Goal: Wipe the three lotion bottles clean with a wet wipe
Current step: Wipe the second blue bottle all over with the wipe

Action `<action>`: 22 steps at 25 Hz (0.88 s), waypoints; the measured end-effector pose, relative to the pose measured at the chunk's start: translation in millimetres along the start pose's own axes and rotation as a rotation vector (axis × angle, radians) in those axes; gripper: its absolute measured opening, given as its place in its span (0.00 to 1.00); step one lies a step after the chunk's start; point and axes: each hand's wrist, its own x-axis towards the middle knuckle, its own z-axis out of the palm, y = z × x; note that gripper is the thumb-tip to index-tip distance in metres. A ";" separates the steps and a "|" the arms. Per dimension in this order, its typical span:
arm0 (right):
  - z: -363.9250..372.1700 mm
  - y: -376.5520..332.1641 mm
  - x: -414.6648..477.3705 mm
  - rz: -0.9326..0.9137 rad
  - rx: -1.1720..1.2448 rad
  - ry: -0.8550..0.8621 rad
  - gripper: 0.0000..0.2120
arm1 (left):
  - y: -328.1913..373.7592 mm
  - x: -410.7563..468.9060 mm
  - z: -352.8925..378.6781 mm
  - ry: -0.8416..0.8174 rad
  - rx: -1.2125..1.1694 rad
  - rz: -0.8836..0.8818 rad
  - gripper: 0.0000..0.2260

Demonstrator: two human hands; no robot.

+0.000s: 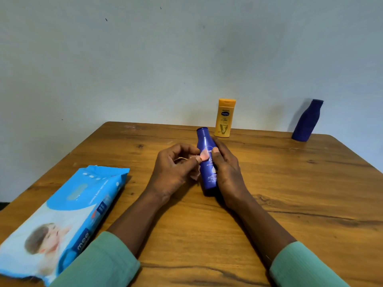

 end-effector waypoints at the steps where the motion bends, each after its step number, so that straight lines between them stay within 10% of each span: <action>1: 0.7 -1.7 -1.0 -0.011 -0.007 -0.021 0.14 | -0.1 3.5 -0.6 0.067 -0.010 0.006 0.10; 4: 1.0 1.1 -0.5 -0.016 -0.029 -0.019 0.17 | -2.8 3.5 1.0 0.132 0.116 0.093 0.08; 10: 4.1 3.3 3.2 -0.022 -0.062 0.130 0.14 | -3.2 -8.1 0.5 -0.271 0.501 0.162 0.05; 22: -8.5 1.2 9.6 -0.035 -0.219 -0.187 0.18 | -14.3 10.5 -1.6 0.232 -0.013 -0.011 0.11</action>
